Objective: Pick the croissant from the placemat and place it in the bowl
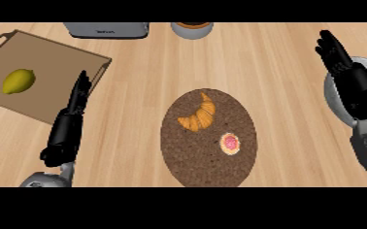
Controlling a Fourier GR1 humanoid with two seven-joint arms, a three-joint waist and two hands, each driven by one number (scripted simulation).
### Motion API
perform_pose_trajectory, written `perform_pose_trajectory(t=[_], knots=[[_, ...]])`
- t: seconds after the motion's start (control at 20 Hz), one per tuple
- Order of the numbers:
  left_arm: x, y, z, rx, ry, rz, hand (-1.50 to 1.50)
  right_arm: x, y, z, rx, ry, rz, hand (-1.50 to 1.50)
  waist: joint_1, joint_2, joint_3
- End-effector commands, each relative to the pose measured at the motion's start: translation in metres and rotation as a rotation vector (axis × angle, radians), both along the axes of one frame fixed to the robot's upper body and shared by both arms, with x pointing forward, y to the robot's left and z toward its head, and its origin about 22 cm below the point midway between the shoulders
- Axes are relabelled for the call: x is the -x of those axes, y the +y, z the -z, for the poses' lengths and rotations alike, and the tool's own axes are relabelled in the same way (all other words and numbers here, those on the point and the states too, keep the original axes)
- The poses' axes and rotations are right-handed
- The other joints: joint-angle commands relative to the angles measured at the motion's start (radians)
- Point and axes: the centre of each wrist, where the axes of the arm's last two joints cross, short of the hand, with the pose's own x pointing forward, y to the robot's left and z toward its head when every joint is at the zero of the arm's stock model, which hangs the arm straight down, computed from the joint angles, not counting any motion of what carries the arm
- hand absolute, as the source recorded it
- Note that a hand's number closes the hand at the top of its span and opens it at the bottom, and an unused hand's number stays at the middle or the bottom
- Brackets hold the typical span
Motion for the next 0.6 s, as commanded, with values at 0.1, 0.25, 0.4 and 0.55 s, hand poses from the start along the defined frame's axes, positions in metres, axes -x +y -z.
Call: perform_pose_trajectory(t=[0.1, 0.25, 0.4, 0.55], knots=[[-0.023, 0.003, -0.024, -0.005, 0.015, -0.055, 0.00, 0.012, 0.028, 0.049, -0.275, -0.036, -0.096, 1.50, 0.007, -0.016, 0.046], [-0.032, 0.030, -0.040, -0.058, 0.015, -0.135, 0.00, 0.023, 0.046, 0.077, -0.550, -0.089, -0.177, 1.50, 0.010, -0.014, 0.051], [-0.035, 0.025, -0.041, -0.001, 0.089, -0.115, 0.00, 0.038, 0.013, 0.114, -0.320, -0.085, 0.420, -1.50, -0.009, -0.011, 0.049], [-0.033, 0.032, -0.039, -0.018, 0.134, -0.086, 0.00, 0.059, 0.035, 0.154, -0.417, -0.220, 0.230, -1.50, 0.016, -0.017, 0.045]])
